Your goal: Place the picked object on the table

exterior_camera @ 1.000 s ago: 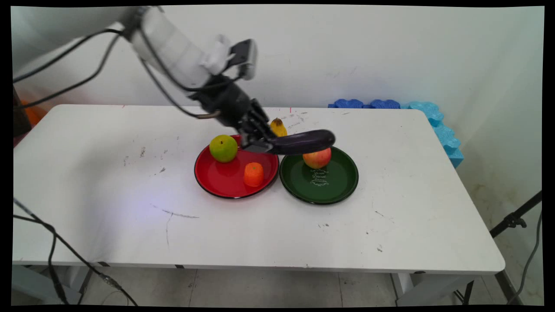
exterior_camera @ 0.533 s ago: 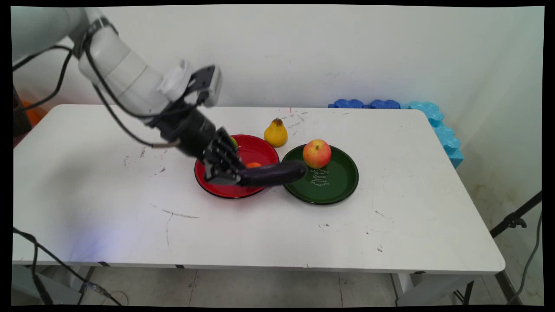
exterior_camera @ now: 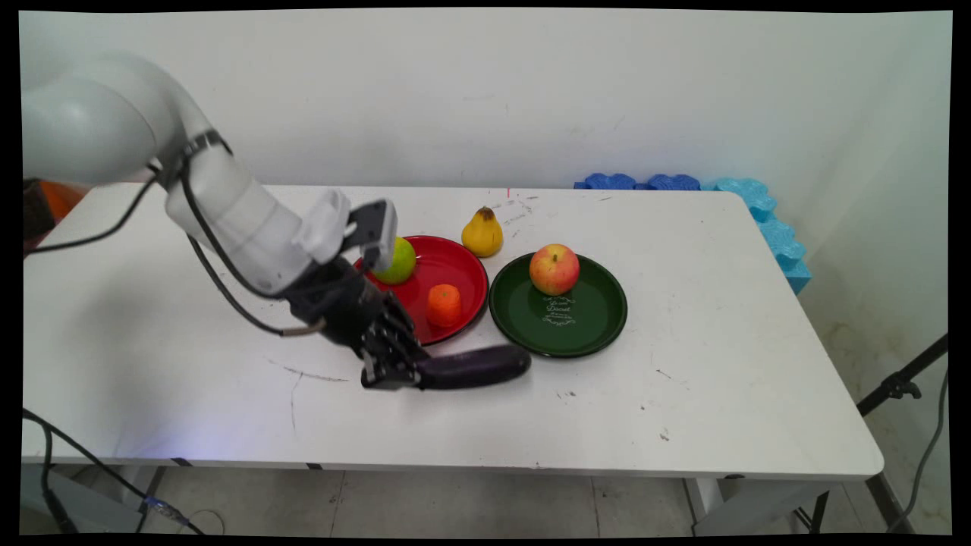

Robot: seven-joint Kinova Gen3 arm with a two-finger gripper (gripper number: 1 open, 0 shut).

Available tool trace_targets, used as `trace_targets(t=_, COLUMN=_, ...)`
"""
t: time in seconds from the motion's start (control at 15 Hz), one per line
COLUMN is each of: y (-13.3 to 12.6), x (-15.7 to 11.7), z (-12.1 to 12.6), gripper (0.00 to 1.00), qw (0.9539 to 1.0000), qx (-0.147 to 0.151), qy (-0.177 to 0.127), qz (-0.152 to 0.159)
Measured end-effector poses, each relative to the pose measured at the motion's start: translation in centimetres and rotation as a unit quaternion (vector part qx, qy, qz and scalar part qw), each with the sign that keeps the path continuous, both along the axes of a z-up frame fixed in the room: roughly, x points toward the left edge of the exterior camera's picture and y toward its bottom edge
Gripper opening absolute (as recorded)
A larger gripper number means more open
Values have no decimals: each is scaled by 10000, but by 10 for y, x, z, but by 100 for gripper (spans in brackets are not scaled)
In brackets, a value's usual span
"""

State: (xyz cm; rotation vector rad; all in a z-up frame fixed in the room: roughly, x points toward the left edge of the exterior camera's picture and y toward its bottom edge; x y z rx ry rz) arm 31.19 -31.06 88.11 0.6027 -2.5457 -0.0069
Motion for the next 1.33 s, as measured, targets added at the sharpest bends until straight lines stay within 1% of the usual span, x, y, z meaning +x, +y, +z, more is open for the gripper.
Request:
trace_targets(t=0.27, y=4, x=-5, z=-31, gripper=0, qw=9999, qx=47, qy=-29, qz=-99)
trace_targets(t=0.53, y=4, x=-6, z=-55, gripper=0, qw=9996, qx=-41, qy=-50, qz=-290)
trace_targets(t=0.73, y=2, x=-7, z=-69, gripper=0, qw=9992, qx=-122, qy=-50, qz=-386)
trace_targets(t=1.0, y=-2, x=-7, z=-80, gripper=0, qw=9988, qx=-189, qy=-36, qz=-450)
trace_targets(t=1.07, y=-3, x=-7, z=-81, gripper=100, qw=9987, qx=-203, qy=-22, qz=-473)
trace_targets(t=1.2, y=-4, x=-6, z=-80, gripper=100, qw=9983, qx=-240, qy=10, qz=-537)
trace_targets(t=1.33, y=-7, x=-3, z=-74, gripper=100, qw=9977, qx=-289, qy=53, qz=-611)
